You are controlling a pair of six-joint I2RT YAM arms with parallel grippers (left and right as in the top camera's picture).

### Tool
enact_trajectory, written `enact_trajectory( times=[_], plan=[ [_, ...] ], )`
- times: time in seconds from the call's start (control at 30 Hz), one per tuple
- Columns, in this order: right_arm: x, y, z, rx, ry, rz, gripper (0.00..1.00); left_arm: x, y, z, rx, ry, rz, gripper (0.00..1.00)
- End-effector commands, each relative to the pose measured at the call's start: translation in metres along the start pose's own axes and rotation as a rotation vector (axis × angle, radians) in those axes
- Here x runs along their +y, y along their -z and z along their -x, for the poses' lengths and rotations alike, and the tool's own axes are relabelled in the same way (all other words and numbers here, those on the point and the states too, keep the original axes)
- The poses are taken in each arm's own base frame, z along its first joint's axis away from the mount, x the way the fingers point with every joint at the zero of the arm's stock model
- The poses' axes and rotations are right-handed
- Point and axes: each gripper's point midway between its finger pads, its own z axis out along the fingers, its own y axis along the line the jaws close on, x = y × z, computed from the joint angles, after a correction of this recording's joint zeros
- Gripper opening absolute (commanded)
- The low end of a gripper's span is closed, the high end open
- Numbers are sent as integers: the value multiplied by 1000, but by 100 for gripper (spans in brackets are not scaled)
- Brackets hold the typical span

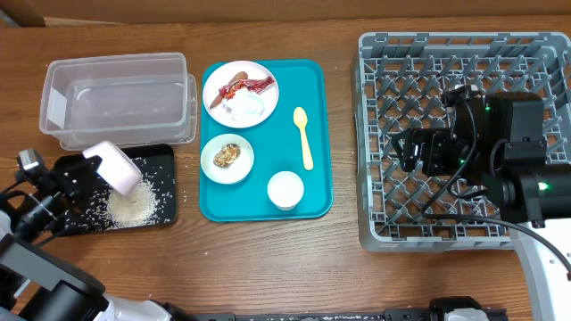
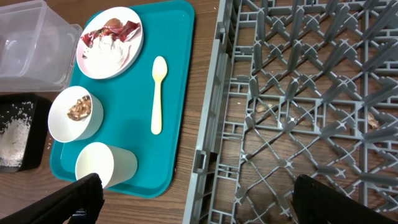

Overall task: Sort waste into correct bins and load items into the dishwasher
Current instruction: 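Tip the bowl with the left gripper to pour rice onto the black tray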

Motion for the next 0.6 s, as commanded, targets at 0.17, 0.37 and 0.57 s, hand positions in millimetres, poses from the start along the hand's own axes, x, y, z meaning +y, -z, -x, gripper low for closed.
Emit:
enact_trajectory(
  times=[0.17, 0.37, 0.57],
  plan=[
    [3, 6, 7, -19, 2, 6, 100, -24, 3, 7, -52, 68, -147, 4],
    [3, 6, 7, -18, 1, 6, 100, -22, 3, 6, -48, 72, -138, 4],
    [3, 6, 7, -18, 1, 6, 100, -27, 3, 3, -50, 121, -155, 4]
  ],
)
